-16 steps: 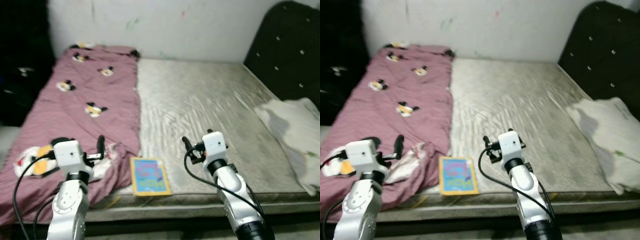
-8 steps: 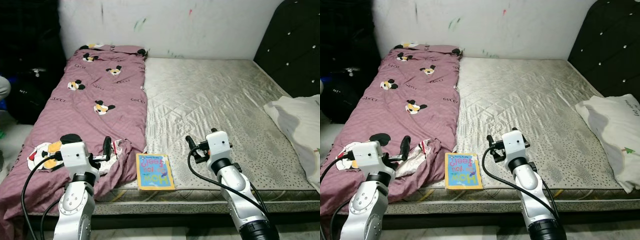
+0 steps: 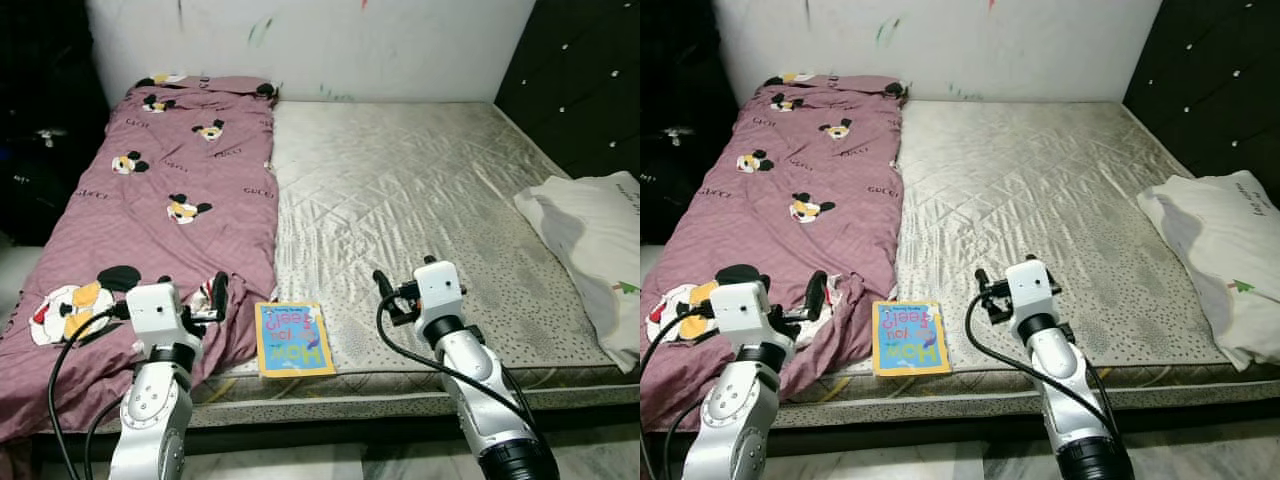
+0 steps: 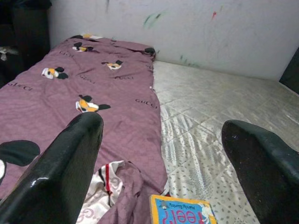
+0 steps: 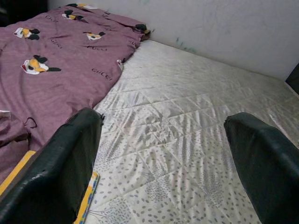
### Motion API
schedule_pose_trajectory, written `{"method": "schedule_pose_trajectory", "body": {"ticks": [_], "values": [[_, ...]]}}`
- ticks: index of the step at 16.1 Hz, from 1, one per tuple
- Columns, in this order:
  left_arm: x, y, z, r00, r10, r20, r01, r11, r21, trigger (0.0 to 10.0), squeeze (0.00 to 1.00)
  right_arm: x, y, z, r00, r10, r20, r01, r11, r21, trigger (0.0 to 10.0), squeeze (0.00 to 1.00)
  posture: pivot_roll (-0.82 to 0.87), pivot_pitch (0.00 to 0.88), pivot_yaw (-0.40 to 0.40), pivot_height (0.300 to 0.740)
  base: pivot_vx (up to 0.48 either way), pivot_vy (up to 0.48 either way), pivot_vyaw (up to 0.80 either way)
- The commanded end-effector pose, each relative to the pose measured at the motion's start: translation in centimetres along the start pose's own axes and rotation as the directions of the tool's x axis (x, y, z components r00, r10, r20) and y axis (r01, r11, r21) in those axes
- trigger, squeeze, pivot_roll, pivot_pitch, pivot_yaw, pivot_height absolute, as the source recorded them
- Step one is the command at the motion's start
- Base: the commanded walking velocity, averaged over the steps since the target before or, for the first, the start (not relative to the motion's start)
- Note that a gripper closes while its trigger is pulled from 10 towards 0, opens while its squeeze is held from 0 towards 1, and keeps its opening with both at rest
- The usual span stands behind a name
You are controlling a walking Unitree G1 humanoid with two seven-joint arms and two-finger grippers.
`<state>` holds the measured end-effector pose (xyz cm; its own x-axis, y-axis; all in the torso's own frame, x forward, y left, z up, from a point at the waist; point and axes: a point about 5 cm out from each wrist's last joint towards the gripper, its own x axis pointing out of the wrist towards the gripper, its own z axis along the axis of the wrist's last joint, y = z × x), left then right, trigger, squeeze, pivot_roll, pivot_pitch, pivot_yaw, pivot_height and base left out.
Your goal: Clean up the room
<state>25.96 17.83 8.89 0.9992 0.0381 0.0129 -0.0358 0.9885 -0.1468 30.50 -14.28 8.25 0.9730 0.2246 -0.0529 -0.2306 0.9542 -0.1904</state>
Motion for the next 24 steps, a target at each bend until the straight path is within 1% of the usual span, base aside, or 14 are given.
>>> {"method": "schedule_pose_trajectory", "body": {"ticks": [1,4,23,24], "values": [[0.13,0.0,0.42,1.0,-0.001,0.013,0.001,1.0,0.01,10.0,0.0,0.13,-0.22,0.05,1.0,-0.004,-0.004,0.004,1.0,0.005,10.0,0.0,0.03,0.0,-0.033,0.74,0.0,0.0,0.0],[0.16,-0.01,0.41,1.0,-0.002,0.013,0.002,1.0,0.01,10.0,0.0,0.16,-0.22,0.07,1.0,-0.004,-0.004,0.004,1.0,0.003,10.0,0.0,0.03,0.0,-0.033,0.74,0.0,0.0,0.0],[0.18,-0.13,0.25,1.0,-0.012,0.006,0.012,1.0,0.017,10.0,0.0,0.18,-0.11,-0.07,1.0,0.002,-0.007,-0.002,1.0,-0.002,10.0,0.0,0.03,0.0,-0.032,0.74,0.301,0.0,0.0],[0.15,-0.14,0.22,1.0,-0.011,0.005,0.011,1.0,0.017,10.0,0.0,0.16,-0.11,-0.07,1.0,0.003,-0.006,-0.003,1.0,-0.002,10.0,0.0,0.03,0.0,-0.032,0.74,0.0,0.0,0.0]]}}
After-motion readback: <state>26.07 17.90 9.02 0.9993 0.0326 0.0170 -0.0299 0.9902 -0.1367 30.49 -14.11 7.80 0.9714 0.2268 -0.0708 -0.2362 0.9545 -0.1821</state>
